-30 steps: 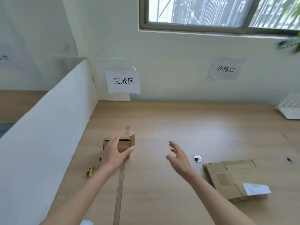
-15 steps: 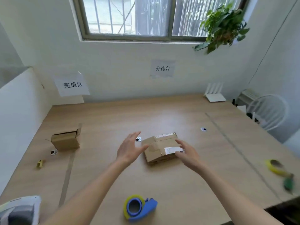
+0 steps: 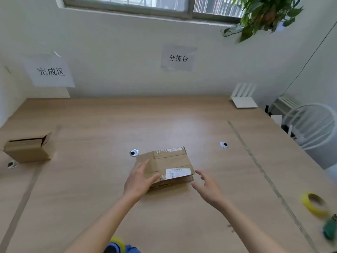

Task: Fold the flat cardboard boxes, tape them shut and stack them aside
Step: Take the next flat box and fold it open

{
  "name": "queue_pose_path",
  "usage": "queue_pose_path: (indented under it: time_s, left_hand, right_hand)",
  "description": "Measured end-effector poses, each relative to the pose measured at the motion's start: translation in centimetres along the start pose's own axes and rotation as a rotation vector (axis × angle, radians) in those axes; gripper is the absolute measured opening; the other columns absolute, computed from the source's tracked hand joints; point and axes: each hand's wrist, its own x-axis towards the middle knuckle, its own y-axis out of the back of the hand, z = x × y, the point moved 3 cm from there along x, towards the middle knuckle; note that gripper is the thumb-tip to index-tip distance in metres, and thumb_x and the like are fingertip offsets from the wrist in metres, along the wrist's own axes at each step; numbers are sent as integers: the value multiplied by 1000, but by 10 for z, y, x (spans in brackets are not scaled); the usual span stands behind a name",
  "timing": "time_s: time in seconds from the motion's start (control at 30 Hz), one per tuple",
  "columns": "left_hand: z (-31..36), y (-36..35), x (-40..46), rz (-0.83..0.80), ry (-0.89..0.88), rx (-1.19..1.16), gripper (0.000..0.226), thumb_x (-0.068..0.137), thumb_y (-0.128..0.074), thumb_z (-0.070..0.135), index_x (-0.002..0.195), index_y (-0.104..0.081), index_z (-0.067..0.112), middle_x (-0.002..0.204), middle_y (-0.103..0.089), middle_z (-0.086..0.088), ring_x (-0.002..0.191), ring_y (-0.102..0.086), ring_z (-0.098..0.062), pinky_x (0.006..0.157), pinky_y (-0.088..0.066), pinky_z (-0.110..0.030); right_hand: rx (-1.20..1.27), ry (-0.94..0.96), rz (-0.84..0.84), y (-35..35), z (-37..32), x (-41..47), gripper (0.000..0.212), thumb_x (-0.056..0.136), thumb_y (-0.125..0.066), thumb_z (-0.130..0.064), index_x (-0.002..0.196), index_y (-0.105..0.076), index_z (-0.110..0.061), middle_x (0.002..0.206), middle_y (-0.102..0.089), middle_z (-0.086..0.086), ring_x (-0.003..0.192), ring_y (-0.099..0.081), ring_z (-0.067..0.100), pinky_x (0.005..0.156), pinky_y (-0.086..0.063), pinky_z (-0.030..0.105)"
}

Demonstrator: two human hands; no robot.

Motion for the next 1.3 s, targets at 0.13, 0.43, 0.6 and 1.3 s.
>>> queue_pose_path:
  time_s: [0.13, 0.43, 0.6, 1.3]
  left_hand:
    - [-31, -44, 43, 20, 111, -15, 83, 84, -68, 62, 154, -33, 33, 156, -36, 12, 141, -38, -12, 103, -40, -35]
    - [-66, -97, 88, 109, 320, -44, 105, 74, -69, 73, 158, -21, 32, 160, -20, 17, 141, -35, -9, 101, -41, -40]
    - [-75, -117, 102, 171, 433, -52, 112, 69, -75, 71, 158, -21, 31, 167, -9, 7, 150, -24, -17, 113, -35, -45]
    - [45, -97, 46, 244, 176, -525, 117, 51, -94, 35, 151, -34, 42, 134, -51, 3, 123, -54, -9, 104, -51, -43]
  right_hand:
    - [-15, -12, -33, -15, 26, 67, 64, 92, -68, -41, 150, -44, -26, 142, -51, -12, 126, -49, -2, 95, -40, 23]
    - [-6, -20, -74, -34, 53, 165, 82, 87, -74, -48, 155, -35, -21, 152, -43, -9, 140, -39, 10, 102, -35, 28]
    - [120, -24, -186, -52, 66, 200, 47, 84, -78, -42, 122, -53, -29, 120, -61, -18, 116, -59, 8, 97, -49, 33]
    - [494, 195, -253, 28, 51, 159, 70, 82, -86, -29, 138, -44, -36, 132, -59, -18, 110, -65, -5, 93, -56, 25]
